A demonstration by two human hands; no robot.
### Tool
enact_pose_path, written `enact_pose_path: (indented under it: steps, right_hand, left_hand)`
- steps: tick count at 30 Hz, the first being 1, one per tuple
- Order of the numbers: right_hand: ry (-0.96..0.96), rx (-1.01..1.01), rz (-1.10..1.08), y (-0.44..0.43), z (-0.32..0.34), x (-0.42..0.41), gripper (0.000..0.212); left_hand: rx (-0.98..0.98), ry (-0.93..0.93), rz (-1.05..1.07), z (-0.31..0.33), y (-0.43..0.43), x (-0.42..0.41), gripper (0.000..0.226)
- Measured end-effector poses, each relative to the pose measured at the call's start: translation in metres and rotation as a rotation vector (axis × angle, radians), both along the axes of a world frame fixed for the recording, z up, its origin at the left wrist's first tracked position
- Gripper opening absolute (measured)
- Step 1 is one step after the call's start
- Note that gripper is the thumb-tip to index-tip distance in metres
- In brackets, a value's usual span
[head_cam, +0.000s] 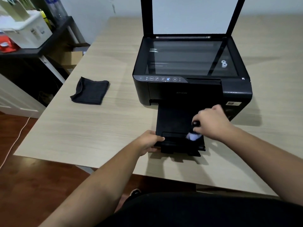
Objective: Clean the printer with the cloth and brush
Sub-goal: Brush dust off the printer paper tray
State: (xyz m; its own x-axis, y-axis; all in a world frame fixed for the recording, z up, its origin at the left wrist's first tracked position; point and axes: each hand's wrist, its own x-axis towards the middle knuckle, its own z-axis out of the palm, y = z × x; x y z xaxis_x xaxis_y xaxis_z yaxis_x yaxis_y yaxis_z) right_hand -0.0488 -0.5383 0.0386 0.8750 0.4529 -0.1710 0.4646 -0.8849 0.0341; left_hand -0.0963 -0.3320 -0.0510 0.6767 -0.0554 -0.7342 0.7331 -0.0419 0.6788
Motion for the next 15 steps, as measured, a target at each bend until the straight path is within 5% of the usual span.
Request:
enact_pose_path:
  steps: [2, 6, 9, 13, 15]
  right_hand:
    - [-0.072, 0.059, -0.074, 0.0, -0.004, 0.003, 0.013]
    - [0.455, 0.476, -0.136, 0.025, -0.003, -0.006, 0.012]
    - [0.124, 0.533, -0.274, 0.037, -0.01, 0.007, 0.011]
    - [0.549, 0.484, -0.05, 0.059, -0.013, 0.005, 0.011]
    - [0.3, 0.507, -0.138, 0.063, -0.015, 0.009, 0.012]
  left_hand:
    - [-0.014, 0.011, -0.004, -0.001, 0.001, 0.001, 0.019]
    - [-0.053, 0.044, 0.002, 0.007, 0.0, -0.003, 0.014]
    - [-0.135, 0.071, 0.058, 0.01, 0.004, -0.006, 0.024]
    - [-0.23, 0.074, 0.135, 0.01, 0.011, -0.012, 0.042]
    - [-0.232, 0.059, 0.135, 0.007, 0.014, -0.012, 0.051]
